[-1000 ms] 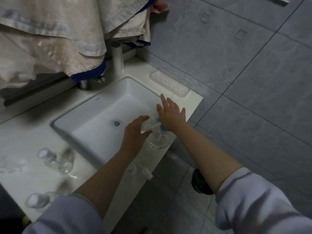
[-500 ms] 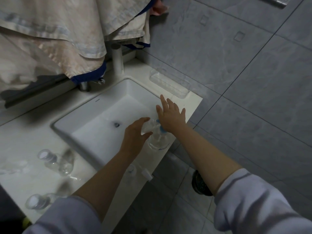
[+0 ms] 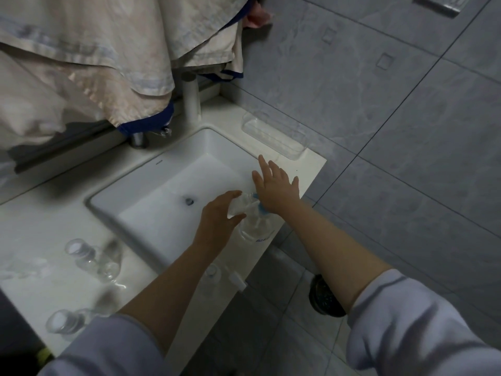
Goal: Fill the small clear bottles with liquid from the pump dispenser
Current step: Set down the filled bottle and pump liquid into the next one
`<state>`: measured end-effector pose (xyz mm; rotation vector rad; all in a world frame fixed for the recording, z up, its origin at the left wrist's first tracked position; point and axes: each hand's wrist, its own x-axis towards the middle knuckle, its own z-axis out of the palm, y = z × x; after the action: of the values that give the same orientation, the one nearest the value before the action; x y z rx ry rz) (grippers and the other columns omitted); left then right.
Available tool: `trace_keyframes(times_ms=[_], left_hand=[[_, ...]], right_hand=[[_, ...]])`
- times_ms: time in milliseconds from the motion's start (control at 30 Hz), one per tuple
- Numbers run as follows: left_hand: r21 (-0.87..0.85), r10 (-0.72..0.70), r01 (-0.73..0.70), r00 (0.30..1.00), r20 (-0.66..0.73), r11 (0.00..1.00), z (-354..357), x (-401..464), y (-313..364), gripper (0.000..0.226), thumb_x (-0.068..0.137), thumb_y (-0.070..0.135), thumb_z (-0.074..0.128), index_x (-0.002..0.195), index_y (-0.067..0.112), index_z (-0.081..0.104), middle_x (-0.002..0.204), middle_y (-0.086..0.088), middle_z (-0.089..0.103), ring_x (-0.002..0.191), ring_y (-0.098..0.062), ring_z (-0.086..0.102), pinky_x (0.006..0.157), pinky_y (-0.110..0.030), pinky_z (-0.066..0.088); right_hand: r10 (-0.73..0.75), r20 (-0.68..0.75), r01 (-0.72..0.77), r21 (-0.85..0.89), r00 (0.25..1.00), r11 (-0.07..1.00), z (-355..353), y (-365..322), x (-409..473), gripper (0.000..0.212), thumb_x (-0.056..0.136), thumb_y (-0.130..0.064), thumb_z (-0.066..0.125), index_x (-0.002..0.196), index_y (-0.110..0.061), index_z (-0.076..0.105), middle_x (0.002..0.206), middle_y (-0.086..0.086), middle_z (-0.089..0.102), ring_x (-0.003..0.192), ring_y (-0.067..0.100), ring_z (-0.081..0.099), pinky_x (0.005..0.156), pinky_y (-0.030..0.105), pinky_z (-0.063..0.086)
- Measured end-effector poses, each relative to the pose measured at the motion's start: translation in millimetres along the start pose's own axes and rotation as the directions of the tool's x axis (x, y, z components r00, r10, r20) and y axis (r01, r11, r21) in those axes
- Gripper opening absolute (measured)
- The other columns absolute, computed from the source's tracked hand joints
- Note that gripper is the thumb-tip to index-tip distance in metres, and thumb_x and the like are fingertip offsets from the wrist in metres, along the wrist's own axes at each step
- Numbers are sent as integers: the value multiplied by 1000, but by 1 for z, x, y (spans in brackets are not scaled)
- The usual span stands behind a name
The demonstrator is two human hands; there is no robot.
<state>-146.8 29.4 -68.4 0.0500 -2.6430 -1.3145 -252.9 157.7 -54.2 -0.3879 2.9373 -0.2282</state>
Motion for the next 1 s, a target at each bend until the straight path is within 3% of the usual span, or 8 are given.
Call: trace_keyframes(times_ms=[133,300,500,633,867,1000], left_hand=[[-16,-37,37,999,27,999,-3,1,-2,48,85,21,63,127,0,50,126,-15,58,115,-26,57,104,-33,41],[-10,8,-8,1000,-17,1000,-5,1,1,48,83,20,66,123,-1,54,121,-16,62,110,-26,60,100,-38,46],[-56,-73,81,989,128,995,-5,0,3,60,80,33,52,128,-3,48,130,-17,54,120,-27,53,106,-28,37],[-68,-89,92,995,51,993,-5,1,1,52,83,29,64,129,7,51,129,-10,56,120,-22,52,105,-29,38],[1,19,-19,1000,-1,1000,-2,1,1,49,80,19,69,122,-2,55,120,-17,62,109,-28,62,99,-40,47],[-70,-53,59,995,90,996,-5,-2,3,66,76,34,50,126,-8,48,127,-20,55,116,-30,56,104,-32,41]], right_hand=[[-21,-53,22,19,998,1000,-5,-1,1,60,98,-55,10,149,-34,-11,160,0,3,146,27,8,113,57,-1],[6,3,-6,29,1000,1000,0,-1,-2,61,99,-52,17,149,-33,-12,160,0,2,146,27,7,113,57,0],[-19,-12,20,11,1000,1000,-4,-1,-1,59,98,-54,9,149,-34,-12,160,0,1,146,27,7,113,57,-1],[-12,-38,13,32,999,999,-6,-1,-1,58,98,-55,7,149,-34,-11,160,0,4,146,27,9,113,57,0],[13,-4,-13,28,1000,1000,2,-1,-3,60,99,-50,16,150,-33,-11,160,1,3,146,27,6,113,57,-1],[-22,-53,23,14,998,1000,-5,-1,-1,59,98,-53,10,149,-33,-12,160,0,2,146,27,6,113,56,-1]])
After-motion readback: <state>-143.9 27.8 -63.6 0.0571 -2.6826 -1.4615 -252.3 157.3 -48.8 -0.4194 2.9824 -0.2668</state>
